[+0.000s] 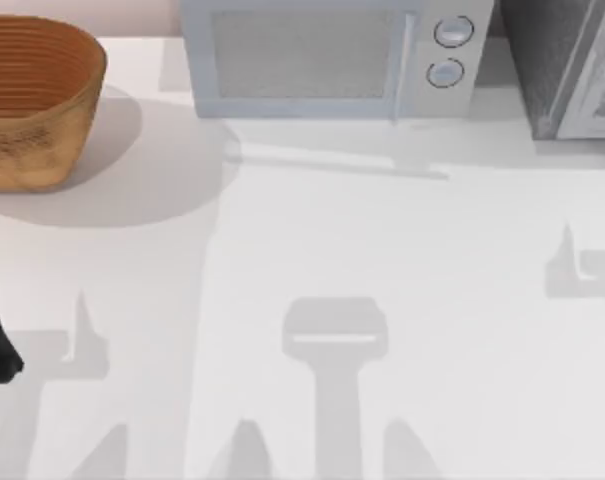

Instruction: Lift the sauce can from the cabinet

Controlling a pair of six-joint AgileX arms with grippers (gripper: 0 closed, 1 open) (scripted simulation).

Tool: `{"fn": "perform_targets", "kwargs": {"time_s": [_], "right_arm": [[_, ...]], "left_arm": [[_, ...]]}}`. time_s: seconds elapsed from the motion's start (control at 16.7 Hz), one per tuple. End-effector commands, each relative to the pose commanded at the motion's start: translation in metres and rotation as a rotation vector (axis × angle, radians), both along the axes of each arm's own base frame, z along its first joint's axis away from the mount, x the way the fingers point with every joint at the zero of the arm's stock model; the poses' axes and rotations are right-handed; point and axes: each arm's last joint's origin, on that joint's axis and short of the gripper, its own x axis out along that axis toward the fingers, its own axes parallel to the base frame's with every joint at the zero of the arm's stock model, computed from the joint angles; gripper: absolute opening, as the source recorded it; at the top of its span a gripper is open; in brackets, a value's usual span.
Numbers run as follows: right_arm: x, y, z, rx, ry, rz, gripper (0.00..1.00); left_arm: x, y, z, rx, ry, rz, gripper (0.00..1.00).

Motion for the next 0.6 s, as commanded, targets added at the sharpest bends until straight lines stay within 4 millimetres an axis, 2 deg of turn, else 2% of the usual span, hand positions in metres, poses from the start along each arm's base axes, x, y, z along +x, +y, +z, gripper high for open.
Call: {"fn": "perform_targets", "kwargs": {"time_s": [0.18,0.3,0.42,0.6], "right_arm": [[0.021,0.006,0.081,0.004,-0.056,0.002,1.0],[0.037,0.012,0.127,0.009,-0.092,0.005,1.0],[0.055,0.018,0.161,0.013,-0.111,0.008,1.0],[0.086,0.028,0.192,0.013,-0.103,0.012,1.0]], "left_arm": [[0.0,0.0,0.0,0.0,0.0,0.0,1.0],[0.0,0.0,0.0,0.0,0.0,0.0,1.0],[0.0,0.0,0.0,0.0,0.0,0.0,1.0],[0.0,0.0,0.0,0.0,0.0,0.0,1.0]]}}
